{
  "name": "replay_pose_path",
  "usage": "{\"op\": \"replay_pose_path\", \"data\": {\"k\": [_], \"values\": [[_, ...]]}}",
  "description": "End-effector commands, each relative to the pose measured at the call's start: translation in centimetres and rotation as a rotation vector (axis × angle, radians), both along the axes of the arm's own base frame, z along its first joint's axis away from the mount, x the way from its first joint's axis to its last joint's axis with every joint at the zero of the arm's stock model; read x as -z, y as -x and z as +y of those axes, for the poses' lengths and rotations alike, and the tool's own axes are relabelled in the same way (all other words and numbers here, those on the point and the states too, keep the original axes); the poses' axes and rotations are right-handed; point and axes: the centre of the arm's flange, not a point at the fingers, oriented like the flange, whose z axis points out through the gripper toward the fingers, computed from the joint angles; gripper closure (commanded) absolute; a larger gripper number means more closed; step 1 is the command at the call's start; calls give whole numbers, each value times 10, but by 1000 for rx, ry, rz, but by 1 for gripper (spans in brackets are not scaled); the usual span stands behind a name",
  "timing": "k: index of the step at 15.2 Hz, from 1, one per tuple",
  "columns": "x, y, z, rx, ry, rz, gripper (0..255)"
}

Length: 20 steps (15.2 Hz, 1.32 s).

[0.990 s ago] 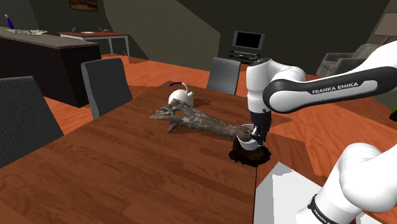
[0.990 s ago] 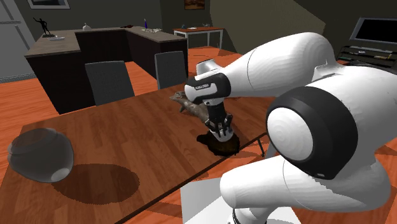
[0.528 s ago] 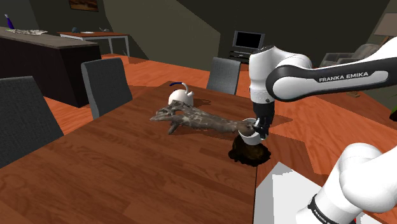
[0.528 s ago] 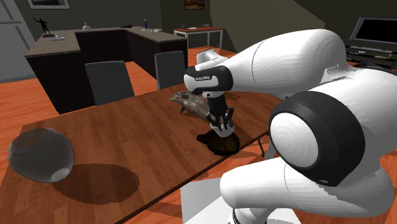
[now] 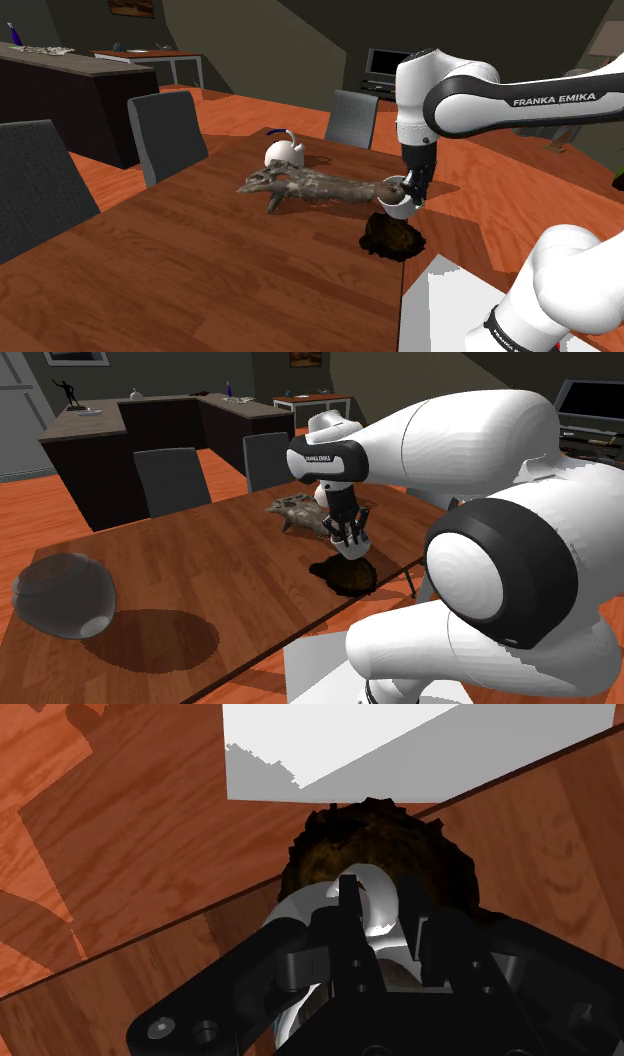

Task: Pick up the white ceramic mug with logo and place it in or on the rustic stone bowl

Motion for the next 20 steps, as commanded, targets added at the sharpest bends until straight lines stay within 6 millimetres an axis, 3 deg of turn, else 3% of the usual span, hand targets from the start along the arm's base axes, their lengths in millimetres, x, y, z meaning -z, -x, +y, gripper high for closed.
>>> {"op": "replay_pose_path", "data": {"k": [1, 7, 10, 20], "values": [[-12, 1, 0, 1, 0, 0, 255], [-39, 1, 0, 1, 0, 0, 255], [-75, 21, 16, 1, 0, 0, 255], [-22, 21, 16, 1, 0, 0, 255]]}}
